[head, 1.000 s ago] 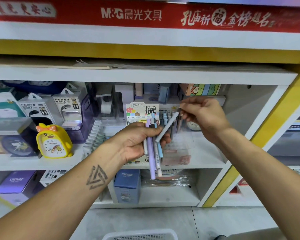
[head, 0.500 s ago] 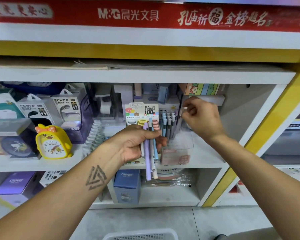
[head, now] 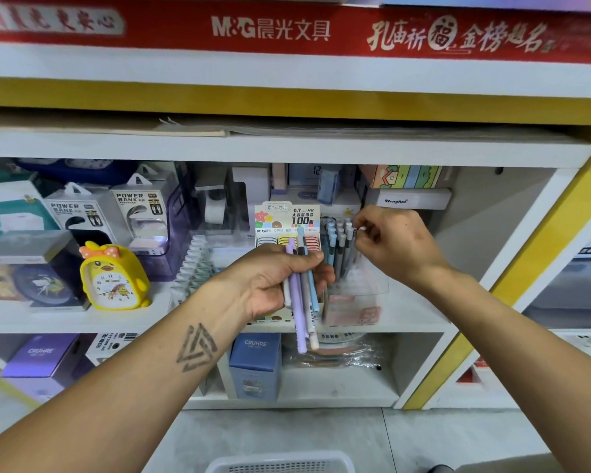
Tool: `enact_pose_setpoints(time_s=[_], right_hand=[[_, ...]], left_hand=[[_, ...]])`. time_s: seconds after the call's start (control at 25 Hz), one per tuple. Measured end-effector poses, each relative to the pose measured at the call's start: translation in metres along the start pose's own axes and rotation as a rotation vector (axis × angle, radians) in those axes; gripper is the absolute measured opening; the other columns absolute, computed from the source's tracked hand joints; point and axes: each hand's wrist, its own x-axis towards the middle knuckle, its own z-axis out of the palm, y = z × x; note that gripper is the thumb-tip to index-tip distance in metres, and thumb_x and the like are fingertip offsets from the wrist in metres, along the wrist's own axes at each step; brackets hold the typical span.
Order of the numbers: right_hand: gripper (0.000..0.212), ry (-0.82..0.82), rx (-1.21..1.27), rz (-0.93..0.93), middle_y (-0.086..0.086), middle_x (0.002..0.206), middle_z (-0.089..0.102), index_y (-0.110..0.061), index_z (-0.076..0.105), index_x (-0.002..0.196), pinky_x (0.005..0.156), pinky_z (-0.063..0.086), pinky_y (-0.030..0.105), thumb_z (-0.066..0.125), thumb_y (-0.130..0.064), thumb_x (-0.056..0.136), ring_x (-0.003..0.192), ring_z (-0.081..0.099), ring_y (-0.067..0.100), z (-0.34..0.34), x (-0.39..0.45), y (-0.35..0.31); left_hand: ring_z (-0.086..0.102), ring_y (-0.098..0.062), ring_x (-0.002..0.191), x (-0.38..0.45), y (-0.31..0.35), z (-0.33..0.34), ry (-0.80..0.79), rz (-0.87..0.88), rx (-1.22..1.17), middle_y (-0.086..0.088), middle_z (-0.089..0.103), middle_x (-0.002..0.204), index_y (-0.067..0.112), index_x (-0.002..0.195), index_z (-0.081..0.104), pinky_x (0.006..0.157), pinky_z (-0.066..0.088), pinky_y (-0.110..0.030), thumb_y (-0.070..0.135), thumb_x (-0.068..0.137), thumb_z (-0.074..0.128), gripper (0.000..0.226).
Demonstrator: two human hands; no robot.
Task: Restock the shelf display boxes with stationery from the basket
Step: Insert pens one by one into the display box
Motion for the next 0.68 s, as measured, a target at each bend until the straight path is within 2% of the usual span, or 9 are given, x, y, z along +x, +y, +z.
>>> enact_pose_setpoints(time_s=[0.2,0.44,0.56,0.64,0.68], right_hand=[[0.009,-0.072,-0.011,0.014,0.005,0.077,0.067,-0.011,0.066,0.093,0.065,0.055,0.042,0.06,-0.011,0.087,0.071,0.062,0.025,-0.003,0.0,0.002],[0.004,-0.19,0.017,0.106,0.007,0.082,0.068,-0.012,0.059,0.098,0.069,0.055,0.044,0.06,-0.016,0.096,0.077,0.064,0.029,0.005,-0.003,-0.004],[0.021,-0.129,-0.081,0.098,0.004,0.081,0.069,-0.012,0.069,0.089,0.067,0.052,0.038,0.059,-0.028,0.098,0.077,0.064,0.026,0.002,0.001,-0.009],[0.026,-0.078,0.175,0.251,0.001,0.071,0.068,-0.017,0.071,0.086,0.06,0.049,0.031,0.066,-0.041,0.093,0.066,0.063,0.018,-0.002,0.007,-0.023],[0.031,-0.122,0.365,0.366,0.001,0.064,0.067,-0.017,0.07,0.086,0.053,0.047,0.029,0.07,-0.047,0.089,0.057,0.061,0.014,-0.002,0.01,-0.032]], left_hand=[[0.074,-0.03,0.074,-0.001,0.0,0.001,-0.003,0.01,-0.012,-0.024,0.073,0.088,-0.012,0.113,0.062,0.064,0.062,-0.036,-0.003,0.089,0.064,0.025],[0.074,-0.029,0.073,0.0,0.0,0.002,-0.019,0.028,-0.034,-0.023,0.072,0.085,-0.01,0.106,0.064,0.064,0.062,-0.034,-0.002,0.09,0.064,0.018],[0.073,-0.027,0.069,0.0,-0.002,0.003,-0.016,0.038,-0.012,-0.024,0.071,0.086,-0.008,0.105,0.064,0.059,0.06,-0.031,-0.001,0.089,0.065,0.017],[0.071,-0.026,0.067,0.001,-0.003,0.004,-0.014,0.056,0.012,-0.025,0.069,0.089,-0.005,0.103,0.065,0.056,0.057,-0.028,-0.002,0.087,0.067,0.016],[0.07,-0.025,0.066,0.001,-0.004,0.006,-0.021,0.061,0.028,-0.024,0.069,0.09,-0.003,0.102,0.066,0.055,0.056,-0.027,-0.001,0.087,0.068,0.015]])
